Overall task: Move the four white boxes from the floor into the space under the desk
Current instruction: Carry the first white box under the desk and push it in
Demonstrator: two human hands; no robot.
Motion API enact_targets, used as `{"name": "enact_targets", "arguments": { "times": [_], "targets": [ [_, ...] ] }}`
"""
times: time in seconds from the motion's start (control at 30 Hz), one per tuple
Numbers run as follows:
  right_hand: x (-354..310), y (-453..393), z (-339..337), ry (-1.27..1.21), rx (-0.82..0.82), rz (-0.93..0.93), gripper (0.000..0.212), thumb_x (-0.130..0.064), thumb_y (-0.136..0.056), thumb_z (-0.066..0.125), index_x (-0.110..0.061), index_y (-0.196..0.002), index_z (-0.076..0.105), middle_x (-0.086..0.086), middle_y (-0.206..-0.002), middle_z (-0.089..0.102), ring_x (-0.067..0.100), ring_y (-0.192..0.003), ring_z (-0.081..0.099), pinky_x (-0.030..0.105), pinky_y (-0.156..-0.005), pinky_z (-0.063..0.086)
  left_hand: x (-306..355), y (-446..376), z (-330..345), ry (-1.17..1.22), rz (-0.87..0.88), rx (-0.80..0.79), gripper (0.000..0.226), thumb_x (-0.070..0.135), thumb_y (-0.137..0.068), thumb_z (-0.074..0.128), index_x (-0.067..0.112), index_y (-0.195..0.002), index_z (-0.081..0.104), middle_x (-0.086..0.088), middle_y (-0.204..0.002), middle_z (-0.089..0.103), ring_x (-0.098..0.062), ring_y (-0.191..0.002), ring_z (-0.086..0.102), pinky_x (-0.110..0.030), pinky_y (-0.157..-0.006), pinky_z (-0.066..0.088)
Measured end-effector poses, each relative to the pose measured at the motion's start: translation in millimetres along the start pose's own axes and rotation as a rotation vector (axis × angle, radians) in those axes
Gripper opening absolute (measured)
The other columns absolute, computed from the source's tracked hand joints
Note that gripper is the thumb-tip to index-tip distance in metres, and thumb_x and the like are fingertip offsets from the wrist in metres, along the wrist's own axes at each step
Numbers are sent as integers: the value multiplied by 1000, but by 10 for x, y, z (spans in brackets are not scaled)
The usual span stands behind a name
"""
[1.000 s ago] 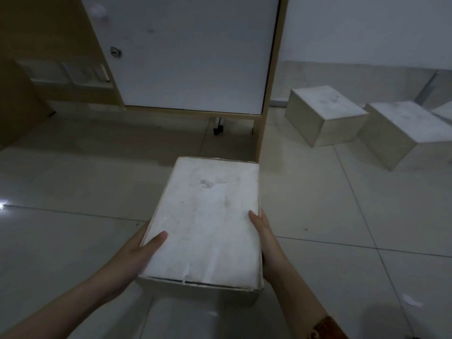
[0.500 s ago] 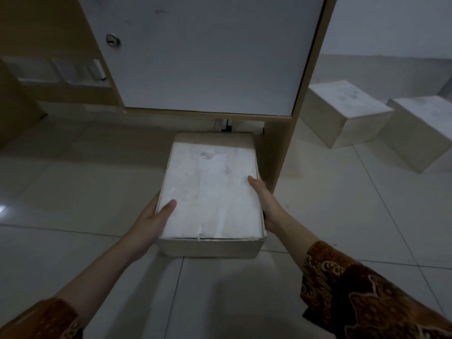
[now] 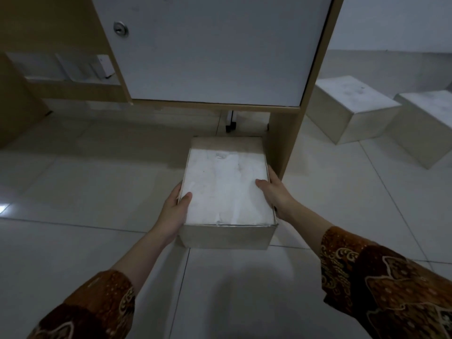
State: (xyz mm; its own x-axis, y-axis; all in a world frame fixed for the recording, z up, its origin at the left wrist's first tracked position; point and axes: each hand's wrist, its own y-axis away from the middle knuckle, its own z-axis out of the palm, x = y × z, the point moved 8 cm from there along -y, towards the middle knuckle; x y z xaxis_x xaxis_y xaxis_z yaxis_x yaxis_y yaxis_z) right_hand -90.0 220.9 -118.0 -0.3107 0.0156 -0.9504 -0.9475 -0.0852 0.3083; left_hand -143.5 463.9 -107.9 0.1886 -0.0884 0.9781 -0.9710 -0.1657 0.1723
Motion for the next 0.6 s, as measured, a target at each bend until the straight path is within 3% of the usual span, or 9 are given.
{"name": "enact_targets", "arguments": {
  "times": [0.07,0.13,0.2,0.27,0.33,0.4,0.47,0.53,0.6],
  "targets": [
    [4,113,-14,132,73,-32,63,-26,-93,53,-32,-147,23,2,-146,43,22,-122,53,38,-97,49,16,8,-71,-75,31,112,39,12,-97,45,17,-136,50,-9,-126,63,-11,-94,63,-26,-85,48],
    [-9,317,15,407,110,-120,73,-39,-90,57,-32,-149,16,-1,-158,23,22,-140,30,38,-112,29,25,27,-111,-171,56,134,41,19,-95,52,19,-137,48,-8,-127,63,-14,-99,63,-29,-88,49],
    [7,603,118,602,66,-260,83,-53,-83,61,-35,-149,14,-4,-161,4,15,-146,9,31,-112,15,13,123,-37,-217,90,-17,61,30,-88,66,25,-143,40,5,-137,56,-12,-121,57,-30,-104,44],
    [60,860,206,806,21,-389,89,-62,-77,60,-40,-148,12,-8,-160,-13,10,-145,-8,28,-112,5,12,261,31,-276,172,-161,89,40,-71,79,30,-146,32,22,-145,42,6,-132,42,-14,-109,32],
    [146,981,312,1147,-41,-500,82,-56,-83,57,-36,-149,12,-5,-160,-16,12,-144,-19,35,-118,-2,-28,329,28,-438,227,-222,111,48,-60,80,26,-151,21,24,-153,21,12,-139,21,-6,-110,19],
    [168,1011,380,1376,-62,-572,64,-39,-94,47,-28,-150,18,3,-161,-2,19,-146,-12,45,-120,-3,-80,302,7,-603,230,-278,113,43,-65,80,22,-154,14,9,-159,12,-4,-147,9,-25,-121,14],
    [97,1007,391,1440,-4,-636,54,-26,-96,48,-18,-147,32,13,-157,22,30,-146,12,51,-116,1,-94,235,-3,-639,214,-305,100,28,-76,78,22,-154,14,-2,-162,10,-13,-150,8,-38,-123,14],
    [34,972,379,1503,70,-694,50,-21,-92,58,-12,-139,46,20,-146,42,37,-137,35,55,-111,16,-55,151,38,-647,212,-310,93,24,-81,74,23,-154,16,-4,-163,10,-15,-150,9,-39,-123,15],
    [-8,898,351,1574,114,-757,51,-20,-87,66,-9,-134,52,22,-138,51,37,-130,45,54,-107,30,16,43,121,-699,231,-301,91,24,-82,73,21,-153,18,-8,-163,10,-17,-150,9,-37,-122,14]
  ]
}}
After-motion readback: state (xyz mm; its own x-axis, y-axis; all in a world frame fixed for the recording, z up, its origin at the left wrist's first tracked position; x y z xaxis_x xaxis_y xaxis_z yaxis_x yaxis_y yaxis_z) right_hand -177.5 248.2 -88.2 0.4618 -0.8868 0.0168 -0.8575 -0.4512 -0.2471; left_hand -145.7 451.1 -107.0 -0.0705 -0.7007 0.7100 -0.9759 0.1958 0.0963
